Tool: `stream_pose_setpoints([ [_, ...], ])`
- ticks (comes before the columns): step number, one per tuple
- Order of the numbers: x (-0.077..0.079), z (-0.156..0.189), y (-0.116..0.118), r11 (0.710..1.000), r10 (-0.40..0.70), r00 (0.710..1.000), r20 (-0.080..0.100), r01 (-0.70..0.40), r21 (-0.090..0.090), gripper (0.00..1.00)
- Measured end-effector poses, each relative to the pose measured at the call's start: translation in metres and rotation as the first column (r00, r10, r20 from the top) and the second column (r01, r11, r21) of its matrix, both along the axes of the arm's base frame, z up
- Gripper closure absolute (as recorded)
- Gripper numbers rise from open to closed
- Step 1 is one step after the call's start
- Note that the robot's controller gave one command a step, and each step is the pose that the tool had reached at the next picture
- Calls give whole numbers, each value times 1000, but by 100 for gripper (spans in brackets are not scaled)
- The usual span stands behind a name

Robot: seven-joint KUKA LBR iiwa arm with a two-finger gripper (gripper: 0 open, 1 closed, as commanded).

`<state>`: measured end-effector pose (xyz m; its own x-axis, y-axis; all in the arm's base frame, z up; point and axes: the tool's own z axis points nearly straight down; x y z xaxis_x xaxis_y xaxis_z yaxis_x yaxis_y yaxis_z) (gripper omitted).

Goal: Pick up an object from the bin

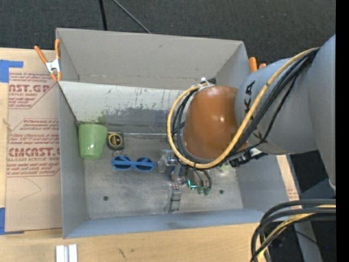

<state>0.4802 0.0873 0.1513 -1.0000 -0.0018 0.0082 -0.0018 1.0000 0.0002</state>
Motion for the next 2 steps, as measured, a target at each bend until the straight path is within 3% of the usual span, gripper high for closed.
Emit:
stream_pose_setpoints([
  [1, 63, -86, 64, 1000, -14, 1000, 8, 14, 3, 0],
  [2, 51, -51, 63, 995, -103, 995, 10, 103, 2, 0],
])
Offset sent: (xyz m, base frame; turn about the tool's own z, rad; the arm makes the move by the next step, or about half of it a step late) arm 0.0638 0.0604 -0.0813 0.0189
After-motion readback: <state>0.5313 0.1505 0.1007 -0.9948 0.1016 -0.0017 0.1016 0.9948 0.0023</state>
